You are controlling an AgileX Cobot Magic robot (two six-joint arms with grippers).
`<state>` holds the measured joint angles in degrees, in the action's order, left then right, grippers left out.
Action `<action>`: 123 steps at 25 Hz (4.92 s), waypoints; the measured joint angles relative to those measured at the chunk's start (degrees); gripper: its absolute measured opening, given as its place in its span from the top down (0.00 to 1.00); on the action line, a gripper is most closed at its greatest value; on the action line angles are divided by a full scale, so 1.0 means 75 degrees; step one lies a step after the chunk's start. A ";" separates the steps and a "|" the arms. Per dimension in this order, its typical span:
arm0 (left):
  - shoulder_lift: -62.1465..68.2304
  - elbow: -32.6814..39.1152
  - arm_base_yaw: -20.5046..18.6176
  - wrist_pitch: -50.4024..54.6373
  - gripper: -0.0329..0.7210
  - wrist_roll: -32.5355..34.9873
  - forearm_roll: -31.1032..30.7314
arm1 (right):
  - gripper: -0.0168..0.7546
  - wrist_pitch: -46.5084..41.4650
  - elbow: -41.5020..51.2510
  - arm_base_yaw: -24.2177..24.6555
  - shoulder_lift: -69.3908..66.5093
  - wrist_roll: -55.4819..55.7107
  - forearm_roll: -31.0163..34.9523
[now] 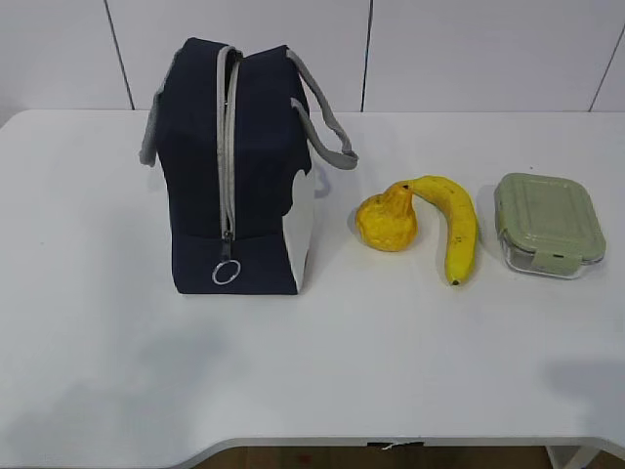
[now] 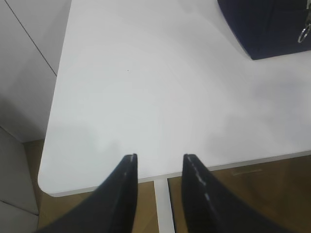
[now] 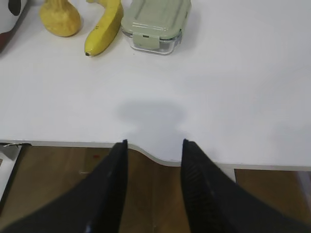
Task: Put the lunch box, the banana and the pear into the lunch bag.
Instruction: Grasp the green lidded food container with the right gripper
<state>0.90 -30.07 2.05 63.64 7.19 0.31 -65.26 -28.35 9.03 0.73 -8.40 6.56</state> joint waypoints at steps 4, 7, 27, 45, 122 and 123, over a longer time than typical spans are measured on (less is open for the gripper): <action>0.0000 0.0000 0.0000 0.0000 0.64 0.0000 0.0000 | 0.58 0.0642 -0.0234 0.0000 -0.0540 0.0000 0.0303; 0.0000 0.0000 0.0000 0.0000 0.64 0.0000 0.0000 | 0.58 0.1099 -0.0408 0.0000 -0.1141 -0.0088 0.0539; 0.0000 0.0000 0.0000 0.0013 0.64 0.0000 0.0013 | 0.58 0.3655 -0.0636 -0.0482 -0.4293 -0.0365 0.1113; 0.0000 0.0000 0.0247 0.0013 0.64 0.0000 0.0013 | 0.57 0.4446 -0.1440 -0.0495 -0.7647 0.0501 0.0332; 0.0000 0.0000 0.0247 0.0013 0.64 0.0000 0.0013 | 0.64 0.3716 -0.4400 0.1932 -1.3264 -0.3589 0.5631; 0.0000 0.0000 0.0247 0.0013 0.64 0.0000 0.0013 | 0.64 0.3604 -0.4464 0.1984 -1.3320 -0.3824 0.5737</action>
<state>0.90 -30.07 3.90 63.74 7.19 0.41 -38.23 -61.83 23.91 -99.17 -37.08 49.58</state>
